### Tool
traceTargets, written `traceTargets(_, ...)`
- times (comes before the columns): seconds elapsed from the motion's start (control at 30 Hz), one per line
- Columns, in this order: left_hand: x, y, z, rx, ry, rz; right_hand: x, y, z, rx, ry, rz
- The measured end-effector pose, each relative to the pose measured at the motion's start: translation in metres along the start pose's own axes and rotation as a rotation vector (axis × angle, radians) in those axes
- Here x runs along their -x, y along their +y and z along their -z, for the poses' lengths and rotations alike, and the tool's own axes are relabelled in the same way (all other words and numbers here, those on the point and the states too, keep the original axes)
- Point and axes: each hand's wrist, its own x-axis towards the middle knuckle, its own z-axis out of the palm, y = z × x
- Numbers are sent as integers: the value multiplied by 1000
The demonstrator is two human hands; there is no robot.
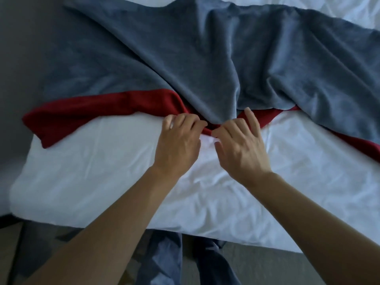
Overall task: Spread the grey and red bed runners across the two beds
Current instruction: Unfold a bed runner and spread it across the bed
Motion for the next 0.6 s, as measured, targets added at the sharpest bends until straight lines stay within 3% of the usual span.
traceTargets(0.13,-11,-46,15,-95,7,50,-22,-31,-13,-1,-51,2)
traceTargets(0.3,-42,-94,10,-135,-79,-20,-54,-25,-30,107,-149,-50)
traceTargets(0.43,-77,-113,8,20,-69,-61,-86,-10,-35,162,-44,-130)
traceTargets(0.6,-116,-133,5,123,-66,50,-119,-5,-35,59,107,-191)
